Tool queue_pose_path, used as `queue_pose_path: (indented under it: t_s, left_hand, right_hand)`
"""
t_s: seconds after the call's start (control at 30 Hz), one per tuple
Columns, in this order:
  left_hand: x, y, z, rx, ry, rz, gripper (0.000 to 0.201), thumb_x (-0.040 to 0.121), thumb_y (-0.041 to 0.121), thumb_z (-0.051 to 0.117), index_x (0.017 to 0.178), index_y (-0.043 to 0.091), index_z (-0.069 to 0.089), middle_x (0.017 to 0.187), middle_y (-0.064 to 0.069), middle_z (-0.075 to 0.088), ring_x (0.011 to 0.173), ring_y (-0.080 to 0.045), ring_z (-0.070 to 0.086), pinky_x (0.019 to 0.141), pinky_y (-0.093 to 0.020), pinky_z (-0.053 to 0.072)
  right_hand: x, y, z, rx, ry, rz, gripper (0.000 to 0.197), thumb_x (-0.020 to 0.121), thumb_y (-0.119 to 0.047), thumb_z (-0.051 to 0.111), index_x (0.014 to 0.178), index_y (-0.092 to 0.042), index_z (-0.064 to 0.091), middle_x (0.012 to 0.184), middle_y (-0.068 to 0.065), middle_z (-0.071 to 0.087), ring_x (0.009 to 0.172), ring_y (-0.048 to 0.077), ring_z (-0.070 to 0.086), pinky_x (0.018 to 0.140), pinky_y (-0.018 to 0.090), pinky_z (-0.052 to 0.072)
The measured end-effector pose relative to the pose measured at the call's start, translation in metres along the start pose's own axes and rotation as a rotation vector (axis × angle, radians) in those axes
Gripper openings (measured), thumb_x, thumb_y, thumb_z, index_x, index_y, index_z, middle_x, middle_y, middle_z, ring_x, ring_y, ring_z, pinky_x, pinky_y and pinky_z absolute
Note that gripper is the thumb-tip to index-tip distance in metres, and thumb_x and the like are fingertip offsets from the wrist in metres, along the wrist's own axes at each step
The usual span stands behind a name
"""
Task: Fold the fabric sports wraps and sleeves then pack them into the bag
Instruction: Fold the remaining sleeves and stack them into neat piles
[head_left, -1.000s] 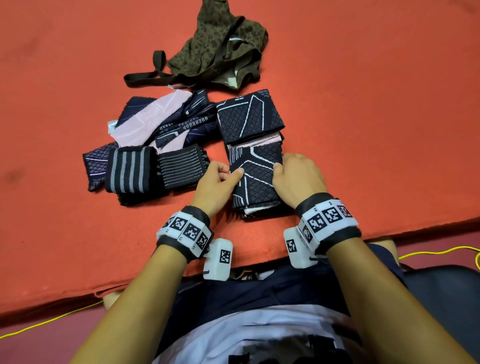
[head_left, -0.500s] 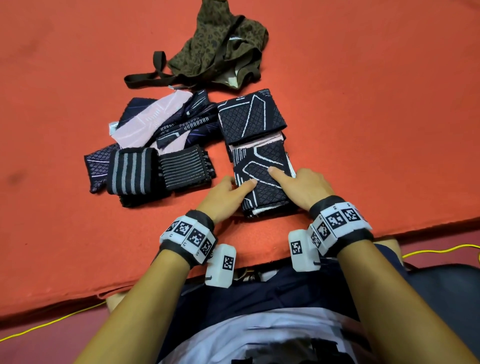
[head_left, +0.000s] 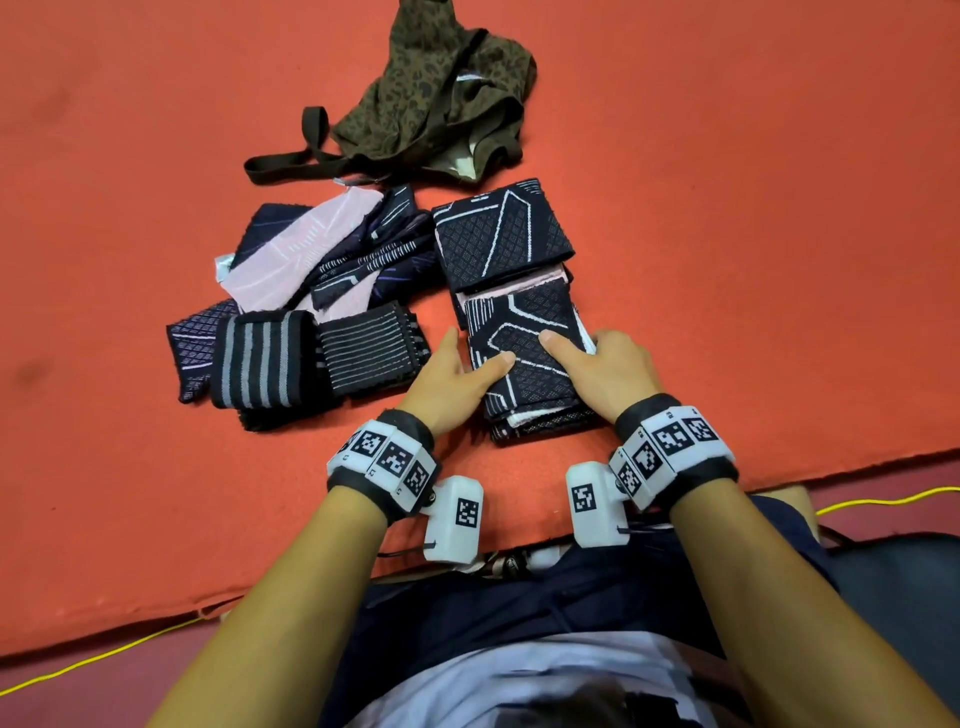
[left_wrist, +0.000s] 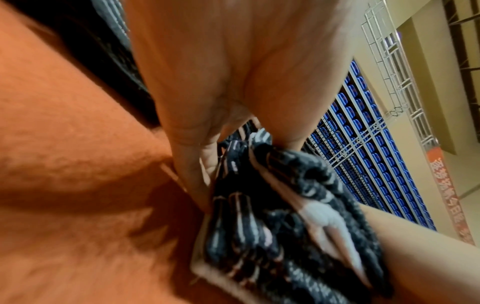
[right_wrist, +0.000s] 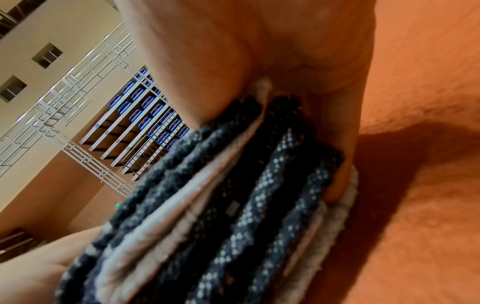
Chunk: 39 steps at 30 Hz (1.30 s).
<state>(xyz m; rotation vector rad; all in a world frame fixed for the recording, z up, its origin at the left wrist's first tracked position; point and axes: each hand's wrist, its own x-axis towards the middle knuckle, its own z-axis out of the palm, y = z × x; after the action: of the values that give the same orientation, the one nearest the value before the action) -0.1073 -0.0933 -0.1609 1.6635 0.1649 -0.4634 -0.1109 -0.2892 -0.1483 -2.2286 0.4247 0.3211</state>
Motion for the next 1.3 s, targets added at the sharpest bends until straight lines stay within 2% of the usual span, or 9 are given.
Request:
queue_pose_path:
  t_s: [0.1,0.27,0.5,0.63,0.73,0.83,0.9,1.13,1.3]
  left_hand:
    - [0.005,0.002,-0.001,-0.024,-0.002,0.027,0.056,0.08,0.036,0.075,0.129,0.021,0.052,0.12,-0.003,0.072,0.108,-0.024,0.07,0.1,-0.048,0.052]
    - [0.019,0.008,-0.005,0.019,0.0,0.058,0.035,0.085,0.033,0.071,0.117,0.032,0.055,0.12,-0.001,0.071,0.108,-0.022,0.07,0.101,-0.048,0.052]
    - [0.049,0.015,-0.012,0.066,0.023,0.081,0.041,0.079,0.042,0.07,0.117,0.032,0.058,0.118,0.002,0.072,0.107,-0.019,0.07,0.102,-0.047,0.051]
    - [0.067,0.023,-0.015,0.052,0.024,0.084,0.03,0.083,0.035,0.07,0.112,0.033,0.058,0.117,0.001,0.072,0.108,-0.019,0.07,0.103,-0.045,0.051]
    - [0.082,0.025,-0.018,0.049,0.044,0.086,0.037,0.086,0.033,0.072,0.12,0.029,0.057,0.119,0.002,0.071,0.109,-0.017,0.069,0.104,-0.044,0.05]
    - [0.099,0.026,-0.022,0.08,0.073,0.064,0.056,0.072,0.053,0.074,0.121,0.031,0.058,0.118,0.005,0.072,0.108,-0.016,0.069,0.102,-0.043,0.051]
    - [0.11,0.024,-0.025,0.117,0.103,0.054,0.066,0.069,0.06,0.074,0.125,0.03,0.058,0.117,0.007,0.072,0.107,-0.017,0.07,0.1,-0.045,0.052]
    - [0.145,0.038,-0.034,0.195,0.146,0.046,0.062,0.07,0.063,0.069,0.12,0.029,0.058,0.115,0.009,0.072,0.105,-0.017,0.069,0.098,-0.045,0.053]
    - [0.159,0.041,-0.038,0.184,0.161,0.031,0.064,0.068,0.064,0.07,0.12,0.029,0.058,0.114,0.008,0.072,0.104,-0.018,0.07,0.097,-0.046,0.053]
  right_hand:
    - [0.006,-0.002,0.002,0.027,0.026,-0.029,0.057,0.081,-0.073,0.055,0.089,-0.018,0.067,0.085,0.001,0.07,0.079,0.025,0.066,0.076,0.04,0.055]
    - [0.021,-0.009,0.003,0.025,0.041,-0.042,0.058,0.081,-0.073,0.053,0.088,-0.017,0.067,0.085,0.002,0.07,0.081,0.027,0.066,0.078,0.041,0.055]
    - [0.048,-0.022,0.004,0.04,0.048,-0.03,0.058,0.08,-0.073,0.055,0.088,-0.016,0.068,0.085,0.003,0.071,0.081,0.027,0.066,0.078,0.04,0.055]
    - [0.065,-0.03,0.006,0.044,0.053,-0.019,0.061,0.078,-0.074,0.055,0.089,-0.016,0.07,0.085,0.003,0.071,0.081,0.027,0.066,0.08,0.042,0.056]
    - [0.078,-0.037,0.005,0.045,0.063,-0.016,0.059,0.08,-0.073,0.056,0.091,-0.016,0.07,0.087,0.004,0.071,0.083,0.028,0.066,0.081,0.042,0.056]
    - [0.089,-0.044,0.004,0.046,0.074,-0.006,0.058,0.081,-0.071,0.057,0.093,-0.016,0.071,0.09,0.005,0.072,0.086,0.03,0.066,0.082,0.041,0.055]
    - [0.098,-0.048,0.004,0.041,0.078,-0.005,0.058,0.081,-0.071,0.057,0.093,-0.016,0.071,0.09,0.005,0.071,0.086,0.03,0.065,0.082,0.041,0.055]
    - [0.127,-0.066,0.004,0.053,0.087,0.026,0.061,0.08,-0.072,0.058,0.096,-0.015,0.071,0.093,0.006,0.071,0.087,0.031,0.065,0.082,0.04,0.055]
    - [0.141,-0.073,0.004,0.044,0.084,0.043,0.06,0.079,-0.073,0.058,0.096,-0.016,0.07,0.093,0.006,0.071,0.085,0.03,0.065,0.076,0.036,0.053]
